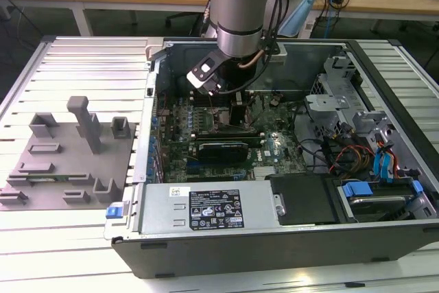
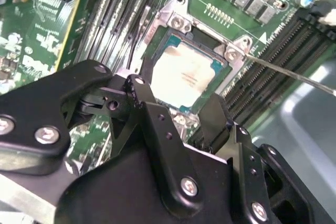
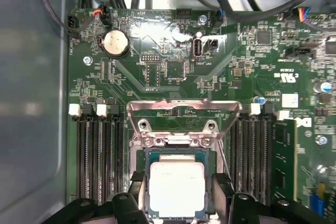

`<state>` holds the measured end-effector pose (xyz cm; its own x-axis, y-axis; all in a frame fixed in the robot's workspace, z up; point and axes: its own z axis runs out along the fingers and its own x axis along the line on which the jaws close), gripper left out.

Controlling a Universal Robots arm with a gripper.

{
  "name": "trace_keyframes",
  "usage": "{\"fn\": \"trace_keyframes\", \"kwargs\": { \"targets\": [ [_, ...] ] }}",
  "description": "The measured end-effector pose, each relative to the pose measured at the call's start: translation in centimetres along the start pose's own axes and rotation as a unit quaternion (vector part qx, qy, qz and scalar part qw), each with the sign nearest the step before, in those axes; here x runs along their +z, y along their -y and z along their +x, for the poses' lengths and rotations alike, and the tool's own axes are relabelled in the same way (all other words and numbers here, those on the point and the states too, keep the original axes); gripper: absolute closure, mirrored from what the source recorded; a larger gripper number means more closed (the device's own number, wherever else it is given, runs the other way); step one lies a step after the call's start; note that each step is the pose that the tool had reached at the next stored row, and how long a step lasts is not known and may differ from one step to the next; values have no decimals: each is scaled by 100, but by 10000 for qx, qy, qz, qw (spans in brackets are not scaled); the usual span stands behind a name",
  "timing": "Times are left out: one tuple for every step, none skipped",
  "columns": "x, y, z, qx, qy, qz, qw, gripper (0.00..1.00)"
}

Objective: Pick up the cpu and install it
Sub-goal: 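Place the cpu into insertion slot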

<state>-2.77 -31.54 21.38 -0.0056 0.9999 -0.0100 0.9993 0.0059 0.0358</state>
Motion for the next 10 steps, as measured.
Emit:
{"fn": "trace_keyframes", "kwargs": {
  "targets": [
    [-43, -2, 0, 0, 0, 0, 10000, 38],
    [-67, -2, -1, 0, 0, 0, 10000, 38],
    [-82, -3, -1, 0, 0, 0, 10000, 38],
    [-91, -3, -1, 0, 0, 0, 10000, 38],
    [-93, -4, -1, 0, 0, -1, 10000, 38],
    [-93, -4, 0, 0, -2, -1, 10000, 38],
    [-95, -4, -1, 0, 0, 0, 10000, 38],
    [-96, -4, -1, 0, 0, 0, 10000, 38],
    [-98, -4, -1, 0, 0, 0, 10000, 40],
    [-98, -4, -1, 0, 0, 0, 10000, 46]
  ]
}}
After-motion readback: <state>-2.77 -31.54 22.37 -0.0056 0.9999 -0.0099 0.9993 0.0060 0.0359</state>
